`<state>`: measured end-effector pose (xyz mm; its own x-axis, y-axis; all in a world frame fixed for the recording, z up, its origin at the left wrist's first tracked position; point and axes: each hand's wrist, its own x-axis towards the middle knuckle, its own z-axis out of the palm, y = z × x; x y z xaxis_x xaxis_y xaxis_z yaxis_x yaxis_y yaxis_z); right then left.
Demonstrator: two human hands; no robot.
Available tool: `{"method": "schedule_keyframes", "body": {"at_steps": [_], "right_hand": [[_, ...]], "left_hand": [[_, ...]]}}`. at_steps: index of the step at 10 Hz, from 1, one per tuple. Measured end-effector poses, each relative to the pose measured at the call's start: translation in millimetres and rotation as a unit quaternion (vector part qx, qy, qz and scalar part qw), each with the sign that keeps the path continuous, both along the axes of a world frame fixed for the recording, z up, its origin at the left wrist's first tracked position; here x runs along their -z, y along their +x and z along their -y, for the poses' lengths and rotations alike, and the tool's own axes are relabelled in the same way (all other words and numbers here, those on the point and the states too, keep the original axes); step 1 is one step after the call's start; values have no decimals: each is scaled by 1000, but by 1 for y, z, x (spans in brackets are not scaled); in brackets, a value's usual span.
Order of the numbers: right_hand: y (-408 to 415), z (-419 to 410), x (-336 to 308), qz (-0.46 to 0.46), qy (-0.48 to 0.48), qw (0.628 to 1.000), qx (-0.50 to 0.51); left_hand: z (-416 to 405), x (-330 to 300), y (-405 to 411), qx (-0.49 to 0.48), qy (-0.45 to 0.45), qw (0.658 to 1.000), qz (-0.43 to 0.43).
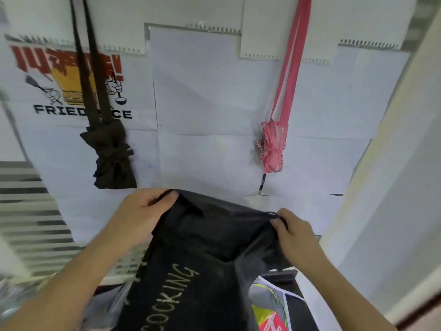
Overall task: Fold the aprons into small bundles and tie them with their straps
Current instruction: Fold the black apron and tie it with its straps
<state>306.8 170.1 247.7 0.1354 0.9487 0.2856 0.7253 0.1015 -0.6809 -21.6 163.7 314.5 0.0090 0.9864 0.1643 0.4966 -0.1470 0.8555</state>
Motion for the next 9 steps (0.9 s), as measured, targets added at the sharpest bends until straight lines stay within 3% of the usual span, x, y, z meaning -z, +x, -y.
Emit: {"method": "schedule_keyframes", "body": {"at_steps": [1,2,3,4,5,6,7,8,9], "right_hand": [[0,3,-42,45,4,997,-65],[-2,9,-73,102,-179,962,-177],[6,1,-83,280,-227,914,-186],[7,-15,-97,370,-215,886,-177],[3,-22,-141,349,-58,928,-115],[-4,15,-181,234,256,938,13],[-21,52,-126,289,298,907,68],[-28,68,-17,514,-242,788,-237],[4,52,36,396,-304,833,-239]], "left_hand": [[3,-7,-20,-15,5,1000,-1],[9,-11,-42,12,-14,1000,17],[12,-14,-64,23,-63,998,-15],[11,-24,-86,7,-85,993,-79],[11,-58,-99,-24,-16,996,-89],[20,-90,-99,-142,222,963,-53],[36,-55,-95,-139,388,904,-117],[32,53,-104,52,-52,922,-381],[34,123,-117,160,-284,847,-420]]}}
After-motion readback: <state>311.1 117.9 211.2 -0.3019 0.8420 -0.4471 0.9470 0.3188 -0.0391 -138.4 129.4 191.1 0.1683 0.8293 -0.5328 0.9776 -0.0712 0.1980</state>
